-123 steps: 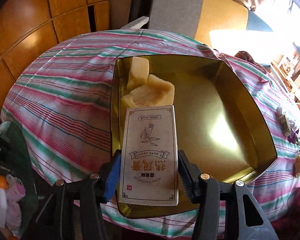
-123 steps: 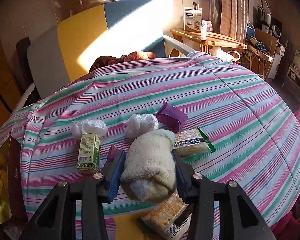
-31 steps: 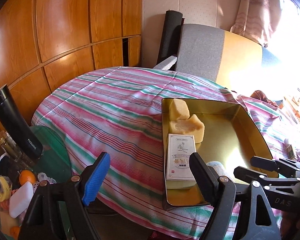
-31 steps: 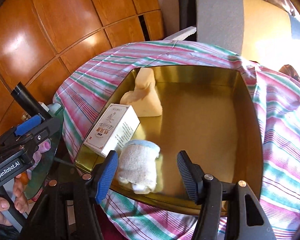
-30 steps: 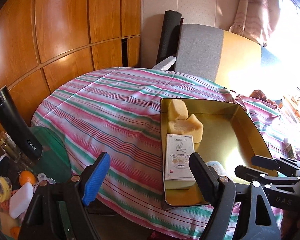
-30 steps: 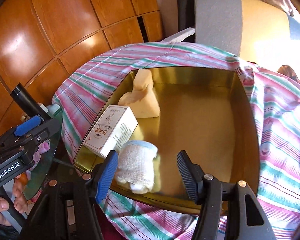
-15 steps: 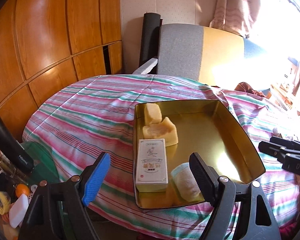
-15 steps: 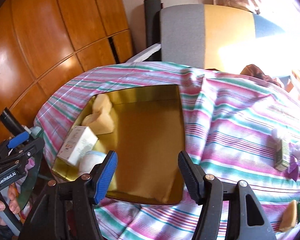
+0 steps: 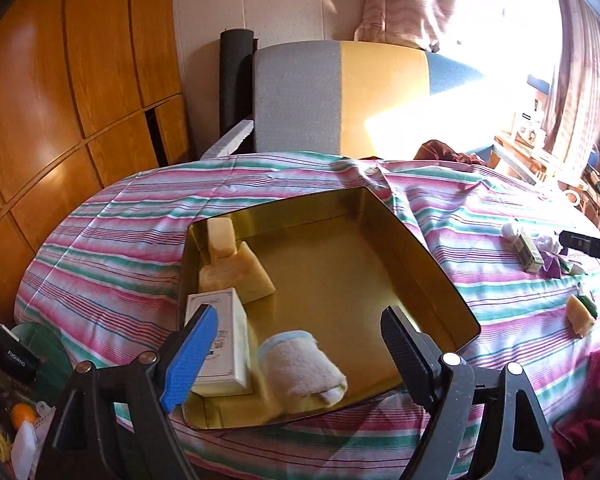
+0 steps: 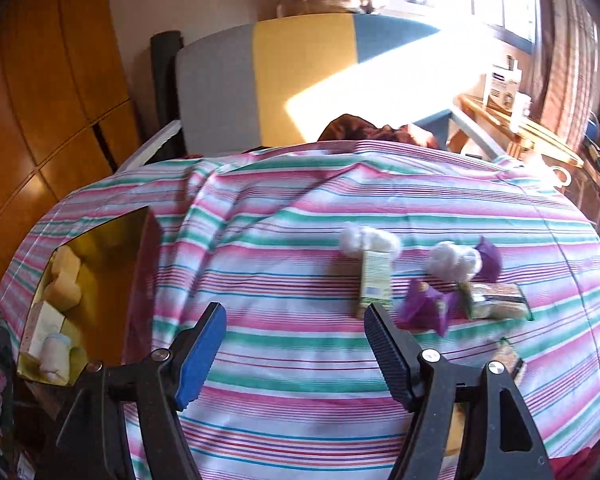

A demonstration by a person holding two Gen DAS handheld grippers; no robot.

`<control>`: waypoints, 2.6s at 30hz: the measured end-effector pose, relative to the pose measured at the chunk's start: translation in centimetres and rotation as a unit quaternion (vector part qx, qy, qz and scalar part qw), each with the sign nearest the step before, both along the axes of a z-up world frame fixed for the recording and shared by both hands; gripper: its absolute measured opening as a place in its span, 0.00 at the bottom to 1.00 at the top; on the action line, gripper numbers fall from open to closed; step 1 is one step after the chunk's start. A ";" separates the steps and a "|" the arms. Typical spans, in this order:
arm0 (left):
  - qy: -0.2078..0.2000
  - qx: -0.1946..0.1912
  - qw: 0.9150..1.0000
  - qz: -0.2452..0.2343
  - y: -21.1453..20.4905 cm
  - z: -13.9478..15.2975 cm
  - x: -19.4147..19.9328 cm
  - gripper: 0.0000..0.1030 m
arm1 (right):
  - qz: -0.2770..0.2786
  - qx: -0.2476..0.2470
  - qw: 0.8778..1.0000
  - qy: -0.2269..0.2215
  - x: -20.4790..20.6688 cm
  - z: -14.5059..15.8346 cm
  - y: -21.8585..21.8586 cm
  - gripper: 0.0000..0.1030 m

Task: Organize objects
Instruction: 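Move the right tool back to the cracker packets on the cloth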

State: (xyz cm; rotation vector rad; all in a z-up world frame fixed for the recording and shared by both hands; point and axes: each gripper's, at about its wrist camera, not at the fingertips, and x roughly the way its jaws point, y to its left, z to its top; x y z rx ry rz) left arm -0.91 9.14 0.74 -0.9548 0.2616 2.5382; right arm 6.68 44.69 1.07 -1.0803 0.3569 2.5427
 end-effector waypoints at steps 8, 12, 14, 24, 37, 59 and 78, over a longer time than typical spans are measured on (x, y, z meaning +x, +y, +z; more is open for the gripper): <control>-0.016 0.001 0.997 -0.075 4.1 -0.5 1.4 0.84 | -0.220 -0.016 0.974 0.049 7.8 -0.2 11.6 0.78; -0.019 -0.008 0.994 -0.110 6.6 -0.8 2.3 0.84 | -0.329 -0.095 0.937 0.074 12.2 -2.7 15.8 0.78; -0.022 -0.011 0.991 -0.128 8.0 -0.9 2.9 0.84 | -0.352 -0.130 0.922 0.095 13.5 -3.2 17.1 0.79; -0.051 -0.046 0.974 -0.217 14.8 -3.1 5.0 0.83 | -0.373 -0.207 0.900 0.096 14.9 -5.3 18.0 0.78; -0.089 -0.062 0.964 -0.243 17.0 -5.6 6.2 0.83 | -0.334 -0.269 0.904 -0.003 12.4 -9.2 18.2 0.79; -0.105 -0.047 0.962 -0.247 16.4 -5.9 6.4 0.84 | -0.307 -0.126 0.933 -0.140 10.1 -9.2 16.4 0.60; -0.153 -0.021 0.938 -0.309 25.4 -5.2 5.5 0.82 | -0.413 -0.232 0.879 0.061 19.2 -6.1 19.1 0.71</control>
